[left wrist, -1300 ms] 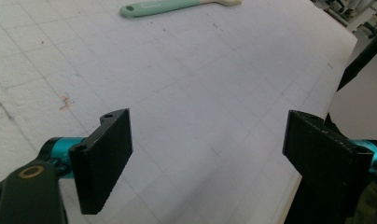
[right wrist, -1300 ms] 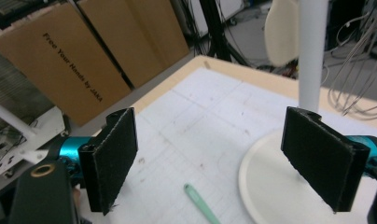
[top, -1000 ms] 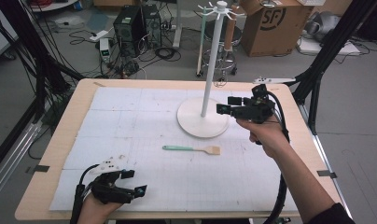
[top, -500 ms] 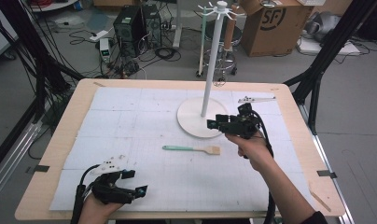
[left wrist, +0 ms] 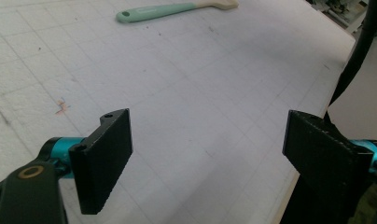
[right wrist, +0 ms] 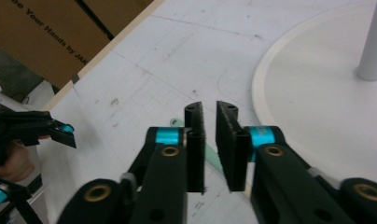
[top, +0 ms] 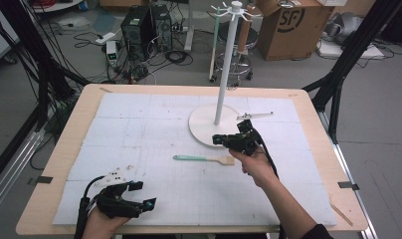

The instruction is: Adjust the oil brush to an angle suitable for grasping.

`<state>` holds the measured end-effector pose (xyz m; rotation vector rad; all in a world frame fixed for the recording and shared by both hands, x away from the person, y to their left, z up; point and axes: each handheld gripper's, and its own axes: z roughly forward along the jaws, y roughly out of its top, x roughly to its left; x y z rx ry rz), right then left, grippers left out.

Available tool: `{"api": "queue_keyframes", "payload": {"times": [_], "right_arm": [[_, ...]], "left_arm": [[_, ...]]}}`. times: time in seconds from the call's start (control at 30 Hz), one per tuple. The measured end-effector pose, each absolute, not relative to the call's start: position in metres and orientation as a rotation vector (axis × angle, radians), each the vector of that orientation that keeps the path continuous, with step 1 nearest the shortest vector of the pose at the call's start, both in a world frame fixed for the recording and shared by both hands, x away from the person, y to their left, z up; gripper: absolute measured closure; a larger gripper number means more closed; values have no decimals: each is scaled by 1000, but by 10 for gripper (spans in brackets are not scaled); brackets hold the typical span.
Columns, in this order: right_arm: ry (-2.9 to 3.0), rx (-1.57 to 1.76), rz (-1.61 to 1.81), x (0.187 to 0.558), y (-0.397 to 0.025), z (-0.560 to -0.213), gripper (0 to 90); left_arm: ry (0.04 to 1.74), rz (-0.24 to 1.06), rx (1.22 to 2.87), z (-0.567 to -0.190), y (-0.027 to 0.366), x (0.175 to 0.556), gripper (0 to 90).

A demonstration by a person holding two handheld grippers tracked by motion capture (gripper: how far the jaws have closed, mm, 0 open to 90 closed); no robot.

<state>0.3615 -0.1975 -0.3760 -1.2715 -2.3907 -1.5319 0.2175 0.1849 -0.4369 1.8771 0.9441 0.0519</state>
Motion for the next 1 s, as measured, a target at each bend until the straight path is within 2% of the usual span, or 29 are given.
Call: {"api": "queue_keyframes", "payload": {"times": [0.17, 0.67, 1.0], "right_arm": [[-2413, -1260, -1506, 361, -190, -385, 893], [-2434, -1382, -1272, 384, -171, -434, 896], [-2425, -1399, -1199, 384, -163, -451, 895]], "left_arm": [[943, 52, 1879, -437, 185, 218, 164], [945, 62, 1874, -436, 187, 215, 165], [951, 65, 1868, -435, 189, 213, 165]]}}
